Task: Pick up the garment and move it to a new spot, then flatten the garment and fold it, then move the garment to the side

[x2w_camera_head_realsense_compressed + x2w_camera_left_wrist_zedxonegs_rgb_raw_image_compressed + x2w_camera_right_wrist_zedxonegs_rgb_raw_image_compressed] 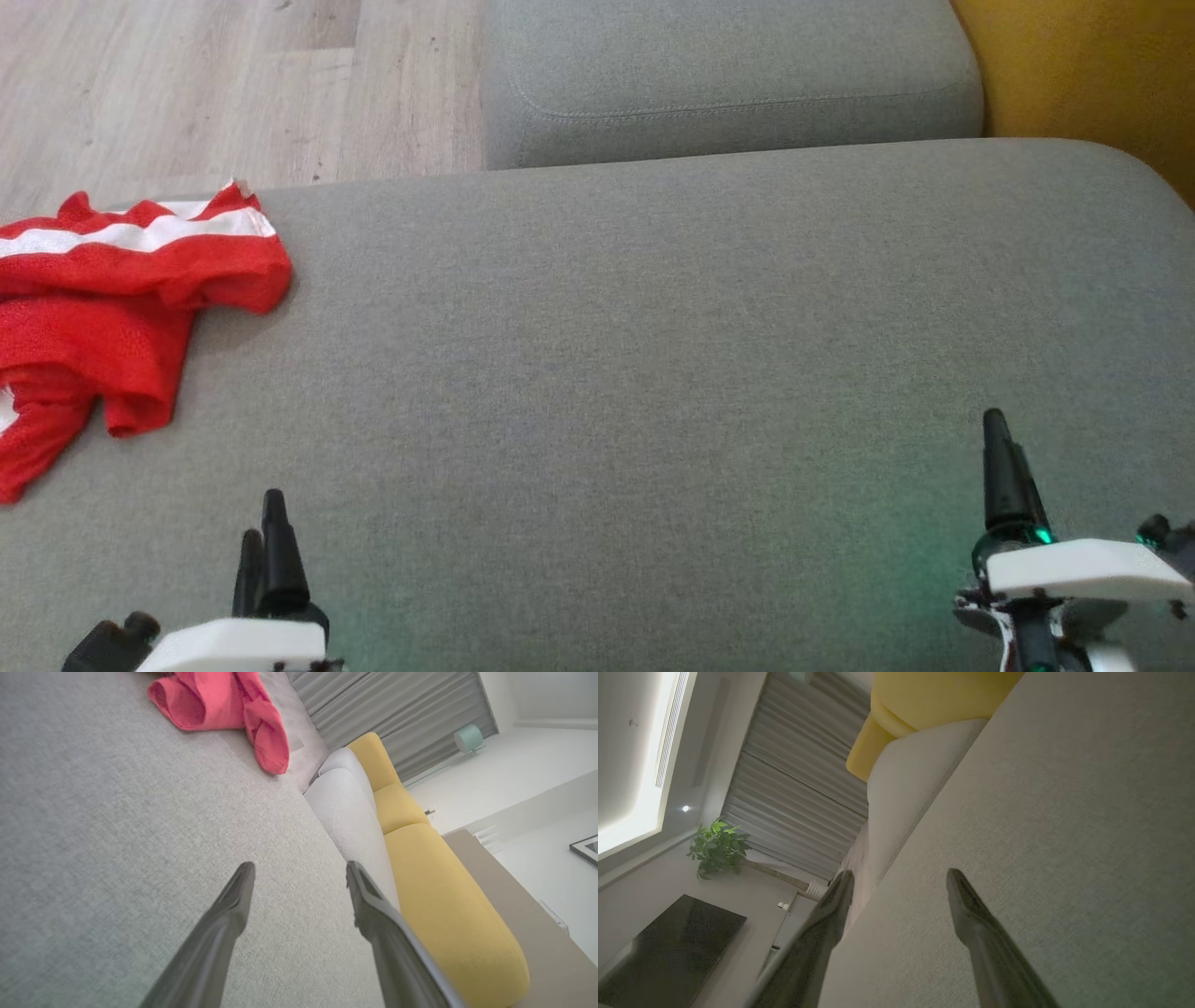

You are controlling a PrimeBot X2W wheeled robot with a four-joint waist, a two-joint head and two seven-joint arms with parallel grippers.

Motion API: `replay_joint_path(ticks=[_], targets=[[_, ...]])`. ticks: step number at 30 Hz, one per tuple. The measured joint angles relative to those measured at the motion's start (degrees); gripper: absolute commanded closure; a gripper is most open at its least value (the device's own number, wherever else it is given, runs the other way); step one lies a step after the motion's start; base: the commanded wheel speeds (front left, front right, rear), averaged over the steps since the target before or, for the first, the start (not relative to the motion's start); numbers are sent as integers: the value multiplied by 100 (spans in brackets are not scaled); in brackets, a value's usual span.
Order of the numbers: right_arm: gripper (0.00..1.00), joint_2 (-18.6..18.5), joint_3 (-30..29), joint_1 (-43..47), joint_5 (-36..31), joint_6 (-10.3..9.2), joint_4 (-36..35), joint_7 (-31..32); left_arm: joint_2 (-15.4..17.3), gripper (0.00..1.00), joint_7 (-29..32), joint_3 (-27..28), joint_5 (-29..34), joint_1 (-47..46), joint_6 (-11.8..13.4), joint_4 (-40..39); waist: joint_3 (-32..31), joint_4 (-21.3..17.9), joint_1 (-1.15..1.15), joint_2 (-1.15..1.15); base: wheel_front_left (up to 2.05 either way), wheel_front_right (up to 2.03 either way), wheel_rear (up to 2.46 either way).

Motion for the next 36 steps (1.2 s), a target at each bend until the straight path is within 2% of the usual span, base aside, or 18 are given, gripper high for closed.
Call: replay_joint_path(ticks=[13,36], targets=[[0,0,309,0,-1276,0,-16,-248,36,0,-234,-100,1137,143,11,-14,-20,14,0,0,0,0,0],[0,-3,667,4,-3105,0,44,-614,186,0,-603,-413,2789,247,158,22,-101,50,0,0,0,0,0]])
